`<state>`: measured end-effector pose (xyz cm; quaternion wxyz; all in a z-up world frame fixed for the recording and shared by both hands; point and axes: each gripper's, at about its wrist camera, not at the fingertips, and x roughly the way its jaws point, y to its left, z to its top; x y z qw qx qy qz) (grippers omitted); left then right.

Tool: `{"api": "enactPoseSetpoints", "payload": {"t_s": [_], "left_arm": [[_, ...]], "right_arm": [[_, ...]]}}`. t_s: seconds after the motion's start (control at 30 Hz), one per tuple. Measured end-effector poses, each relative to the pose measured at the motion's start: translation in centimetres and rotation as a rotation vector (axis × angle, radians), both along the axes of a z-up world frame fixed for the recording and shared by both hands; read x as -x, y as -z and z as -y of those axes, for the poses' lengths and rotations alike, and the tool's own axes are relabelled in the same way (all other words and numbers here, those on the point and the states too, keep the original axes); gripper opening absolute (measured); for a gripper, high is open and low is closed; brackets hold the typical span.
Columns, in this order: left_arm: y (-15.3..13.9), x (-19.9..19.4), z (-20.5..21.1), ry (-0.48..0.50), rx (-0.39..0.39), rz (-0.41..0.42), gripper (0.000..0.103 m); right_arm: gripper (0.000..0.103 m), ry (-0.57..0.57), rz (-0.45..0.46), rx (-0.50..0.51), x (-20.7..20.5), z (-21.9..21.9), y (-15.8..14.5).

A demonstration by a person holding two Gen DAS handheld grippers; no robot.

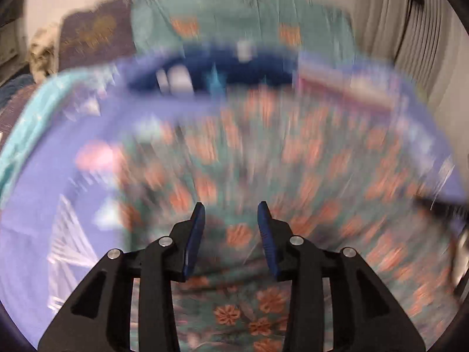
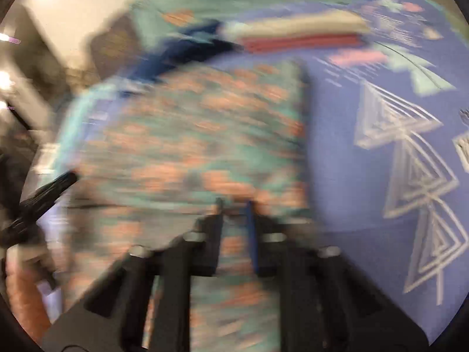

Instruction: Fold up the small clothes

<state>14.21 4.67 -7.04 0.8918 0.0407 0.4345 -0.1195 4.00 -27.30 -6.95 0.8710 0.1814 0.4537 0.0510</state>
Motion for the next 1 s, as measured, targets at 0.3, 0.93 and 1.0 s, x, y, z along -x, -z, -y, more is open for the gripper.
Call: {"api": "enactPoseSetpoints", "payload": {"t_s": [0.3,0.93,1.0], "left_arm": [[-0.7,0.9,-1.1,-0.03,0.042,0.036,0.045],[-0.2,17.9,-9.2,-0.042,0.15,-0.035,0.067],[-0.1,19.1,-9.4,-0.038,0.165,-0.035,0.067]], "right_arm": [[0.0,0.096,0.013,0.042,2.7,1.7,0.1],[0.037,-0.004,0.056,-0.156,13.4,6.3,-1.3],[0.039,-0.014,0.044,-0.163,14.5,6.1,-0.9]]}}
